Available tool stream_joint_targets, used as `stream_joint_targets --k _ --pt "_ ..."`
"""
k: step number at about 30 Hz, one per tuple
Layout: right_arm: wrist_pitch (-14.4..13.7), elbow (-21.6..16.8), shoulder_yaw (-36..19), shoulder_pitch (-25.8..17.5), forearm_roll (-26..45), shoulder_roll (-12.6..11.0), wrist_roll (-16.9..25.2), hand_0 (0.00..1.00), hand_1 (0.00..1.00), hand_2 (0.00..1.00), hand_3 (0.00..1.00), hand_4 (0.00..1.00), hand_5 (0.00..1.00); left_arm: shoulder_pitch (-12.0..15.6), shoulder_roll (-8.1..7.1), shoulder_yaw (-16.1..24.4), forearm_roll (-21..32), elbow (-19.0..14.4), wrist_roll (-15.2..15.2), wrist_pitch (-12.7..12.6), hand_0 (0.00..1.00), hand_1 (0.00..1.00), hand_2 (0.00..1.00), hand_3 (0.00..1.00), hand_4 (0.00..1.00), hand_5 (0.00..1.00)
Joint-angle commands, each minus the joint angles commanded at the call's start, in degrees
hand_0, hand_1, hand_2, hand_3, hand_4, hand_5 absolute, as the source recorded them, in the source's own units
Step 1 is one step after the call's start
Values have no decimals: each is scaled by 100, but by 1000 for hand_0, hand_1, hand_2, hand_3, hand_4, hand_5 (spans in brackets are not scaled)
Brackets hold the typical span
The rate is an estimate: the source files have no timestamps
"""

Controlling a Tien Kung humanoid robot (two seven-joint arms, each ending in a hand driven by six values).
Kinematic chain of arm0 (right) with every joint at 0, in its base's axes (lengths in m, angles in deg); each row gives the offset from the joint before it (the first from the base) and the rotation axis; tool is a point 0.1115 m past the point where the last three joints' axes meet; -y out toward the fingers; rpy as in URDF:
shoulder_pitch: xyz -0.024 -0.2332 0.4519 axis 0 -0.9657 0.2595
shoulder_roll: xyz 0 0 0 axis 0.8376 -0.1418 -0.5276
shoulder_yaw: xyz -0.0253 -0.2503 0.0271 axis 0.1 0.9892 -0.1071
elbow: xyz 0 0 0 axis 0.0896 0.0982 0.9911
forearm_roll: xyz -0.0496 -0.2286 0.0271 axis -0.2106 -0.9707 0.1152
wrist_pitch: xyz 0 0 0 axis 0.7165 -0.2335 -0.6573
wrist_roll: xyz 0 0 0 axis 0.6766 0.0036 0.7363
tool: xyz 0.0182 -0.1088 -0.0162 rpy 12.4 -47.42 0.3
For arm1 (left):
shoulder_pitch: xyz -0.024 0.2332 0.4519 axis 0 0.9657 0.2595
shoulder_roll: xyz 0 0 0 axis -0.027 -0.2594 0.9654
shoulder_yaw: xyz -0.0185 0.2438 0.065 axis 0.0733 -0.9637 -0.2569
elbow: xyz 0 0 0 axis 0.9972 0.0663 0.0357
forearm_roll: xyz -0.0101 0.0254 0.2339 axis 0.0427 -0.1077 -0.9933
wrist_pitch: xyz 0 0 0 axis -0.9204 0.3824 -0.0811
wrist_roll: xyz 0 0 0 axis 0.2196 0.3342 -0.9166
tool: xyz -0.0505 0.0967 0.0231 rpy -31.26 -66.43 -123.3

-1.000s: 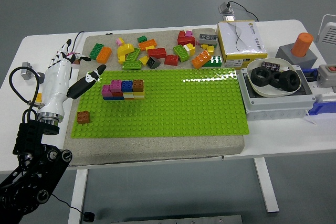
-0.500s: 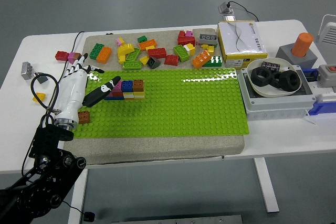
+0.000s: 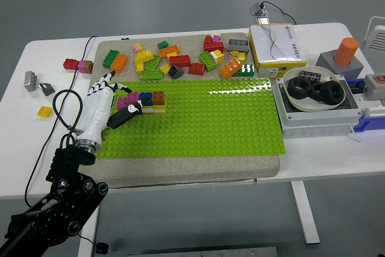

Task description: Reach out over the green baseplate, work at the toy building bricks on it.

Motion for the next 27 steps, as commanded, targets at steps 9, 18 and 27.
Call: stream_joint_targets --k 9,18,27 --pt "7 0 9 12 5 5 -8 591 559 616 644 636 728 -47 67 -37 126 235 138 -109 998 998 998 593 998 998" --pt "14 0 15 32 7 11 -4 592 558 617 645 635 728 -93 132 -58 107 414 129 -131 998 992 997 594 998 998" --pt "33 0 14 45 2 23 11 592 558 617 645 634 729 -129 175 -59 63 579 72 -52 998 995 998 596 998 998"
